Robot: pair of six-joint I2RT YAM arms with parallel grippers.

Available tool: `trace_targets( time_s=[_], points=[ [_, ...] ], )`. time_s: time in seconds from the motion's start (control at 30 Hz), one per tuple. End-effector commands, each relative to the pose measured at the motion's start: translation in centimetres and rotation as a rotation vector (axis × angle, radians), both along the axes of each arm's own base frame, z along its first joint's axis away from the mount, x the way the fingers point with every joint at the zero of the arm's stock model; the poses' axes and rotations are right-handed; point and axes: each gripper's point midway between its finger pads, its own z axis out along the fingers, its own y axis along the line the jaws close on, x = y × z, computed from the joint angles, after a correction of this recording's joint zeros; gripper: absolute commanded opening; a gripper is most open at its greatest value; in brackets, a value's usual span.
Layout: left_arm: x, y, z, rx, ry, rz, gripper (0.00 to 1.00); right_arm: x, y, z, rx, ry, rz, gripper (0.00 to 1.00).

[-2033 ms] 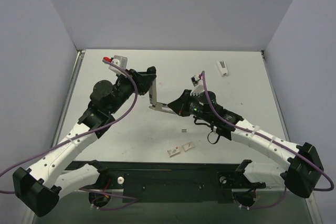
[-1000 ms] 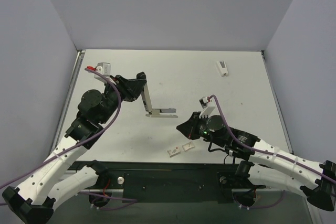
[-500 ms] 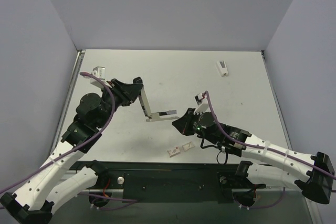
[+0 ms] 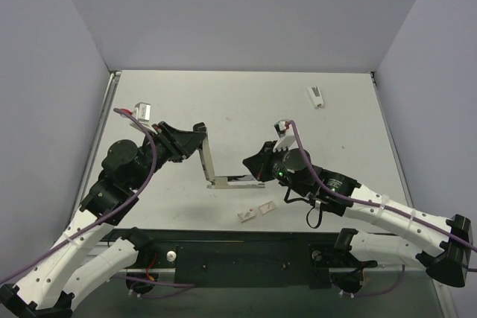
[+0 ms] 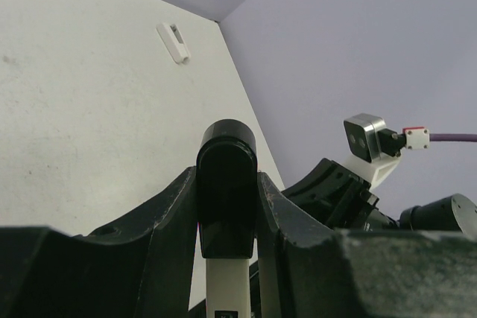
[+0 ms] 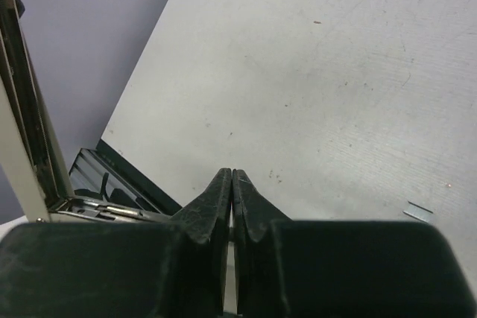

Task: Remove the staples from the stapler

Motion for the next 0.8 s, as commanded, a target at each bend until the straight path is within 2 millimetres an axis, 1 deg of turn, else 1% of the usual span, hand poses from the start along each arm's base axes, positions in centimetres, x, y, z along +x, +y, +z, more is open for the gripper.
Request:
trace_targets(
  time_s=[0.0, 0.1, 0.13, 0.23, 0.27, 0.3, 0.33, 0.37, 0.47, 0.5, 0.53, 0.63, 0.77],
  points=[
    [-2.2, -0.5, 3.3, -0.101, -0.066, -0.089, 0.0, 0.4, -0.6, 2.6, -0.001, -0.057, -0.013, 0.0],
    [-2.5, -0.1, 3.4, -0.077, -0.077, -0.078, 0.0, -0.2, -1.8, 3.5, 0.017, -0.073, -0.018, 0.0],
    [-2.5, 0.0, 3.5, -0.072, -0.079, -0.075, 0.0, -0.4, -2.2, 3.4, 0.011, -0.066, -0.018, 0.0],
    [-2.5, 0.3, 3.7, -0.061, -0.086, -0.065, 0.0, -2.0, -2.8, 3.9, 0.051, -0.049, 0.026, 0.0],
    [-2.3, 0.4, 3.7, -0.056, -0.083, -0.054, 0.0, -2.7, -2.9, 2.6, 0.031, -0.013, 0.048, 0.0],
    [-2.3, 0.5, 3.7, -0.053, -0.086, -0.051, 0.0, -3.1, -3.2, 2.9, 0.051, -0.009, 0.055, 0.0],
    [-2.2, 0.5, 3.7, -0.05, -0.084, -0.045, 0.0, -3.7, -3.2, 2.2, 0.054, 0.017, 0.072, 0.0],
    [-2.1, 0.5, 3.8, -0.048, -0.087, -0.042, 0.0, -4.2, -3.4, 2.4, 0.068, 0.019, 0.088, 0.0],
    [-1.8, 0.4, 4.0, -0.05, -0.09, -0.036, 0.0, -5.5, -3.3, 1.2, 0.082, 0.071, 0.129, 0.0],
    [-1.7, 0.3, 4.0, -0.051, -0.091, -0.037, 0.0, -5.7, -3.3, 0.9, 0.085, 0.077, 0.13, 0.0],
    [-1.6, 0.3, 4.1, -0.051, -0.091, -0.034, 0.0, -6.5, -2.9, 0.4, 0.096, 0.109, 0.167, 0.0],
    [-1.2, 0.4, 4.1, -0.042, -0.092, -0.017, 0.0, -7.1, -2.4, -0.5, 0.111, 0.144, 0.194, 0.0],
    [-1.0, 0.6, 4.5, -0.037, -0.099, -0.004, 0.0, -7.7, -1.5, -1.8, 0.086, 0.176, 0.222, 0.0]
  ],
)
